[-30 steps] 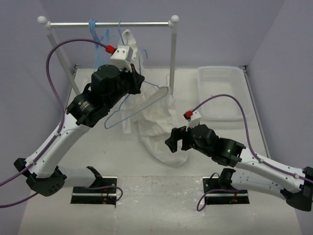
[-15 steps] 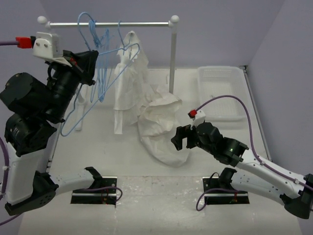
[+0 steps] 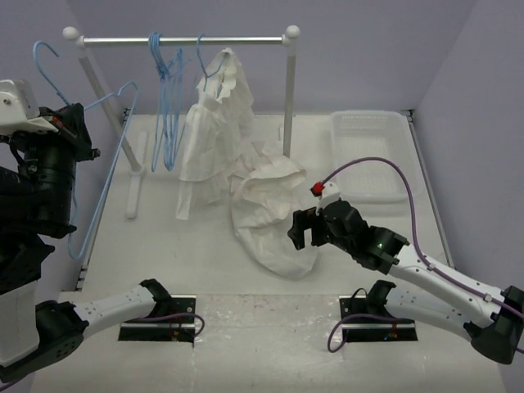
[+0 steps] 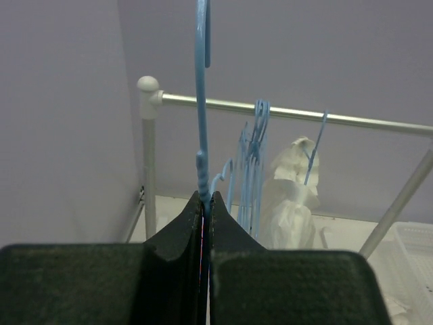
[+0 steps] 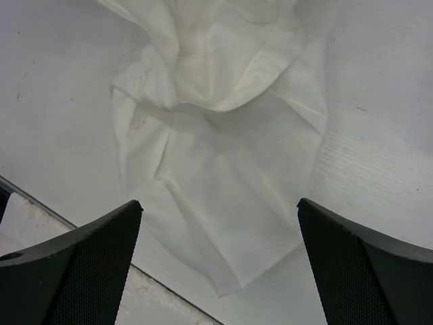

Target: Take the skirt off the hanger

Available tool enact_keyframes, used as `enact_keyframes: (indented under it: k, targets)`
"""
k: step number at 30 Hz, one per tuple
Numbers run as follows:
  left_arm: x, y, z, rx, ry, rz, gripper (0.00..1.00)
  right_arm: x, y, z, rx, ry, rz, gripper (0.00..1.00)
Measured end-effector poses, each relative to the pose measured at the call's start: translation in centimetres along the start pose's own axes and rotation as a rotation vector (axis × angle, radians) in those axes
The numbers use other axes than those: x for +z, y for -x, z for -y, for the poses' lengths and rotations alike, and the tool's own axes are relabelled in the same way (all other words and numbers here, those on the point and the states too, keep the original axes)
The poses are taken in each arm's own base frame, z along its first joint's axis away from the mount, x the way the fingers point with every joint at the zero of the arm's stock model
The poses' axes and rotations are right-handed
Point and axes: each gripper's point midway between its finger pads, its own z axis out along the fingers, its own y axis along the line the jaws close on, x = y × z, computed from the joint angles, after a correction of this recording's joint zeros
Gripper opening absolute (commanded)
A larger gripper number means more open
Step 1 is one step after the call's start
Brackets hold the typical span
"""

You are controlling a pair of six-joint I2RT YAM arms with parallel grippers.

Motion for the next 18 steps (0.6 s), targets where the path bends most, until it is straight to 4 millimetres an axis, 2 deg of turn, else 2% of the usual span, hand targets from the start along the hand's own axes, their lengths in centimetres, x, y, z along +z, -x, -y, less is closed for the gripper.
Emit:
enact_keyframes:
  k: [3, 5, 14, 16, 18]
  targets:
    - [0.3, -0.5, -1.4, 0.036, 0.094, -0.013, 0.00, 0.2, -0.1, 0.2, -0.007, -0.007, -0.006, 0.99]
    - [0.9, -1.5, -1.6, 0.083, 0.148, -0.032, 0.00, 0.2, 0.0, 0.2, -0.010, -0.010, -0.007, 0.99]
    - [6.0, -8.0, 3.0, 0.315, 0.141, -0.109, 0.00, 0.1, 1.2, 0.1, -0.025, -0.009, 0.012, 0.99]
    - [7.0, -9.0, 3.2, 0.340, 0.146, -0.121, 0.00, 0.0, 1.5, 0.1, -0.028, -0.009, 0.019, 0.99]
    - [8.2, -9.5, 2.3, 0.355, 0.179, -0.131, 0.00, -0.1, 1.7, 0.1, -0.031, -0.010, 0.028, 0.99]
